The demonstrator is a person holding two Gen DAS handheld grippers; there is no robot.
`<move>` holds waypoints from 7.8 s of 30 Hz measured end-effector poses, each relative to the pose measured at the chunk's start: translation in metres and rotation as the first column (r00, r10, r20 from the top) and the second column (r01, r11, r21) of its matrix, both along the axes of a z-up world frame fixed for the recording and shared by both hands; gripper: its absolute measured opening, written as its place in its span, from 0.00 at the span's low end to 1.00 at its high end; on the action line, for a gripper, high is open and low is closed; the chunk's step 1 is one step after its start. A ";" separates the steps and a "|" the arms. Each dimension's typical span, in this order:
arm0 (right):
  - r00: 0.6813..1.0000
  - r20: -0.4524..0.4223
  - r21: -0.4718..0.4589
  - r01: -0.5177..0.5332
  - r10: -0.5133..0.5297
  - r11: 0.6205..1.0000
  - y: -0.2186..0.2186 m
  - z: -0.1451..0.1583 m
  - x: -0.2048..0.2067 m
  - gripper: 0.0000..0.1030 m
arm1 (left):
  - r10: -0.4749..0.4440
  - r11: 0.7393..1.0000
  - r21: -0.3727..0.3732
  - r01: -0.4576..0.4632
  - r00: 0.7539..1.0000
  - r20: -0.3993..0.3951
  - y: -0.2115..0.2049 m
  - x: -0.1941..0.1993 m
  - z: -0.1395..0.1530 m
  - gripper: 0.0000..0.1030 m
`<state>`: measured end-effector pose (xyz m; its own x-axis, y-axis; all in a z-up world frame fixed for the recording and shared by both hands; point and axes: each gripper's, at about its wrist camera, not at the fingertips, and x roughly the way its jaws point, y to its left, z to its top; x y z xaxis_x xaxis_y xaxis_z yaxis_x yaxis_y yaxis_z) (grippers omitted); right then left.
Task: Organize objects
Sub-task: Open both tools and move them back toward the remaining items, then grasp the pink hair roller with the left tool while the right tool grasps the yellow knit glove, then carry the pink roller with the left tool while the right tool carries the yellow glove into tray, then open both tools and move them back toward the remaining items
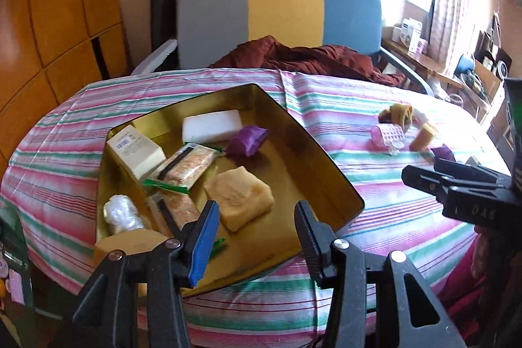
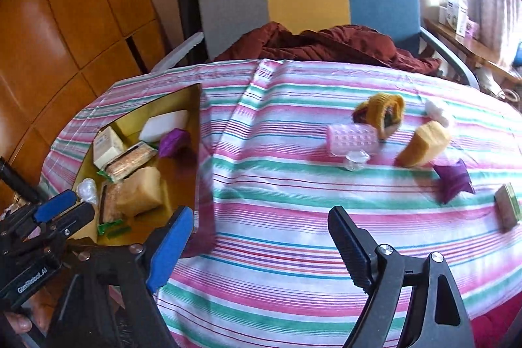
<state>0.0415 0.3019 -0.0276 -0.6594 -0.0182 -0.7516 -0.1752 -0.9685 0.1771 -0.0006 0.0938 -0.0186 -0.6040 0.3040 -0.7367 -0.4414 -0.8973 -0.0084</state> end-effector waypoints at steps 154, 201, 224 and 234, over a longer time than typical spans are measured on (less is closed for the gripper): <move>0.926 0.051 -0.100 -0.367 0.373 0.925 -0.096 -0.014 -0.056 0.60 | 0.187 0.975 0.109 -0.192 0.981 0.049 -0.026 -0.109 0.006 0.81; 0.996 -0.078 0.048 0.053 -0.049 0.997 0.057 0.035 0.005 0.82 | 0.025 0.998 0.056 -0.022 0.998 -0.062 0.008 -0.019 0.031 0.81; 0.836 -0.113 -0.180 0.514 -0.537 0.838 0.217 0.013 0.068 0.86 | -0.172 0.984 0.028 0.173 0.985 -0.027 0.093 -0.015 0.033 0.81; 0.826 -0.110 -0.238 0.517 -0.552 0.822 0.223 0.010 0.072 0.89 | -0.252 0.968 -0.022 0.252 0.968 0.005 0.143 -0.012 0.017 0.81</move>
